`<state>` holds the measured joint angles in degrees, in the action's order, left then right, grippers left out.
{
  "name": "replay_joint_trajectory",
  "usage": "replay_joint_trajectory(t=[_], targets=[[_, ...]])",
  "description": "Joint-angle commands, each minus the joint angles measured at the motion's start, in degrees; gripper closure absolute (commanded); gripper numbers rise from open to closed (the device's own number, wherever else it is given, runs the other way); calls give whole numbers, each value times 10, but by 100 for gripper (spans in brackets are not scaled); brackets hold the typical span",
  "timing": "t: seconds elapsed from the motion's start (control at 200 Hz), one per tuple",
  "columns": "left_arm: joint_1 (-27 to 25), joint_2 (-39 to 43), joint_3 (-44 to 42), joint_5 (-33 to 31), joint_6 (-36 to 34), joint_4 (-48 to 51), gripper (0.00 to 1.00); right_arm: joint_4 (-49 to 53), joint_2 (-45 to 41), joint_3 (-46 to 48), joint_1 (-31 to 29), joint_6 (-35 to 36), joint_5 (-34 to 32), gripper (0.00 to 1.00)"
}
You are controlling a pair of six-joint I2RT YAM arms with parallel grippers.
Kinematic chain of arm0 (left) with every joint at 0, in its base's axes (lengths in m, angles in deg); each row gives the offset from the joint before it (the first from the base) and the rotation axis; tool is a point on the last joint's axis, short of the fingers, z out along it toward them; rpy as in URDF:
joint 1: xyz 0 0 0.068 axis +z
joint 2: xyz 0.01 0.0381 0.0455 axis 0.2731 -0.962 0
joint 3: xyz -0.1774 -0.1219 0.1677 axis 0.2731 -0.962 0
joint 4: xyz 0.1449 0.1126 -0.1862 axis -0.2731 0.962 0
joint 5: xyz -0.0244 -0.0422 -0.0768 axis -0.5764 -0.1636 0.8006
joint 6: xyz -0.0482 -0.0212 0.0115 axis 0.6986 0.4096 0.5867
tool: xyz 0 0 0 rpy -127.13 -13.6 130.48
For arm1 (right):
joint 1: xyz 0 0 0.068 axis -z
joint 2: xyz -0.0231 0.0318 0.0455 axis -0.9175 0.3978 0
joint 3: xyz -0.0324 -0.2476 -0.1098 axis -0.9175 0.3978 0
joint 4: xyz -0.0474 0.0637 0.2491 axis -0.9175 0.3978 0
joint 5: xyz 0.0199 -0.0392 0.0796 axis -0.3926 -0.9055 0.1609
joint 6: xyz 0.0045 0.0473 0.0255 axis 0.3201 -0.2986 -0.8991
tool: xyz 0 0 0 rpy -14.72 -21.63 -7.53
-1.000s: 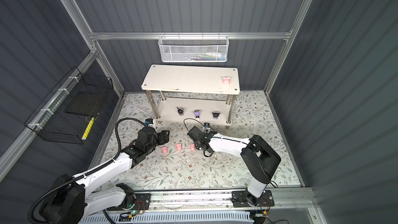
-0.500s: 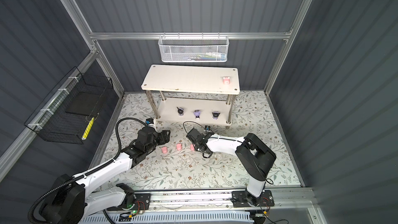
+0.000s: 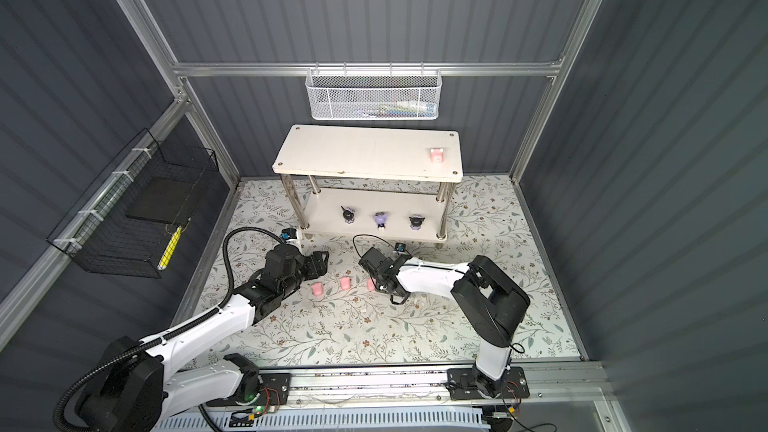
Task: Place and organize the plastic toys onto the shelf
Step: 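Lower the right gripper and close it on the pink pig nearest it, then lift the held pig with the right gripper up over the top shelf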
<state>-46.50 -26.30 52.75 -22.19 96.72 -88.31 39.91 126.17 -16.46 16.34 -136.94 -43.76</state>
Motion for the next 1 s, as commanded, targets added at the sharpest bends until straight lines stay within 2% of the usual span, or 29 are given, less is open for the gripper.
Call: replay_joint_trajectory(t=[0.0, 0.205, 0.34, 0.55, 0.75, 0.865, 0.996], targets=[[3, 16, -9, -3, 4, 2, 22, 9, 7, -4, 2, 0, -1, 56], [3, 22, -13, -5, 4, 5, 22, 24, -2, 0, 3, 11, -16, 67], [2, 28, -12, -8, 2, 9, 22, 36, -28, 11, 3, 28, -14, 69], [3, 27, -12, -8, 1, 8, 22, 117, -93, -21, 3, 123, 2, 70], [3, 23, -8, -6, 0, 8, 22, 270, -182, -135, 3, 228, 18, 69], [3, 19, -5, -3, -1, 5, 22, 379, -210, -263, 4, 273, 6, 68], [3, 15, -2, 1, 2, 2, 22, 486, -189, -427, 3, 299, -16, 68]])
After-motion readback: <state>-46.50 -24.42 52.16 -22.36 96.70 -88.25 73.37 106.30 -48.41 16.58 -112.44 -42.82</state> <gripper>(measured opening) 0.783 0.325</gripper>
